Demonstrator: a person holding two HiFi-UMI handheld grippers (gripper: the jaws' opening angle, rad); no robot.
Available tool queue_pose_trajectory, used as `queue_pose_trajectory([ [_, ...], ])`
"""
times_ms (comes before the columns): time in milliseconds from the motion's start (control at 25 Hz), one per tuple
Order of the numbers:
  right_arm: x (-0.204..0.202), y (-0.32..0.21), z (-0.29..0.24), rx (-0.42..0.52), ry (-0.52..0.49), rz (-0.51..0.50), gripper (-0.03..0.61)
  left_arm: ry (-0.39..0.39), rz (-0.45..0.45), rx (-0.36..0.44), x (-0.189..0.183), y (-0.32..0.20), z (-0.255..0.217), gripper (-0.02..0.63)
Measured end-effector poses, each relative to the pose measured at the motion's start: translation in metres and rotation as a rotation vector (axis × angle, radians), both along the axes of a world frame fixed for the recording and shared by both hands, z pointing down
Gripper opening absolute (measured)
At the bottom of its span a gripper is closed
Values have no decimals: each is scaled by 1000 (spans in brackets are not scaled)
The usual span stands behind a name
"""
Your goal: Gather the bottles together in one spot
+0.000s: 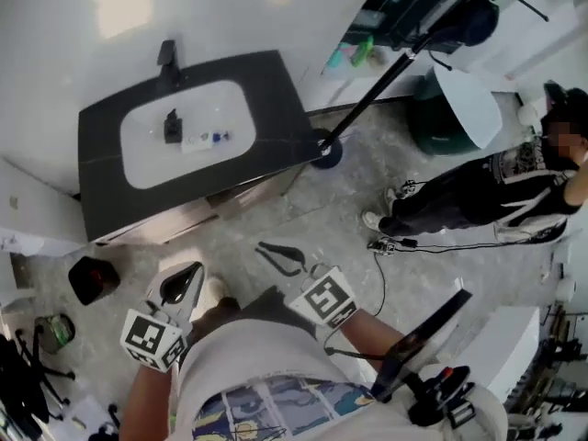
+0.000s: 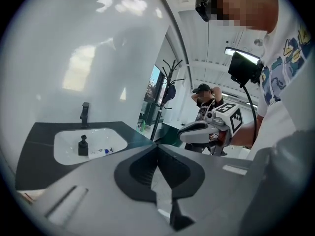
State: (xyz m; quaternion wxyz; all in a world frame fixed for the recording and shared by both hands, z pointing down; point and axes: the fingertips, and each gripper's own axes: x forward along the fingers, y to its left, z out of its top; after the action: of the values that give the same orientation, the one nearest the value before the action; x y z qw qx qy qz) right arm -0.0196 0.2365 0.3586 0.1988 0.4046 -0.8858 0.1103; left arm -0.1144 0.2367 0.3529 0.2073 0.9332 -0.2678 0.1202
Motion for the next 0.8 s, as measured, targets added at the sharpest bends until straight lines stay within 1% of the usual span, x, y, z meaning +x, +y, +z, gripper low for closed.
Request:
queue_pose_trajectory([
  [80, -18, -24, -3, 0, -16, 18, 37, -26, -9, 24, -20, -24, 4, 2],
  [160, -18, -43, -10, 22, -15, 33, 39, -30, -9, 56, -20, -53, -1, 3],
  [200, -17, -44, -12, 23, -12, 41, 40, -28, -6, 59, -17, -60, -3, 3],
  [320, -8, -41, -9, -14, 1, 64, 40, -20, -9, 40, -16, -68, 3, 21],
  [400, -2, -51, -10, -25, -3, 72, 44, -9, -1, 44, -10, -83, 3, 23],
  [560, 5, -63, -5, -41, -30, 55, 53, -55, 15, 14, 6, -100, 4, 27],
  [680, 32, -88, -7, -32, -39, 54, 54, -60, 23, 14, 36, -124, 3, 29],
  [800, 57, -113, -3, -38, -37, 110, 54, -40, 22, 5, 53, -163, 21, 63],
])
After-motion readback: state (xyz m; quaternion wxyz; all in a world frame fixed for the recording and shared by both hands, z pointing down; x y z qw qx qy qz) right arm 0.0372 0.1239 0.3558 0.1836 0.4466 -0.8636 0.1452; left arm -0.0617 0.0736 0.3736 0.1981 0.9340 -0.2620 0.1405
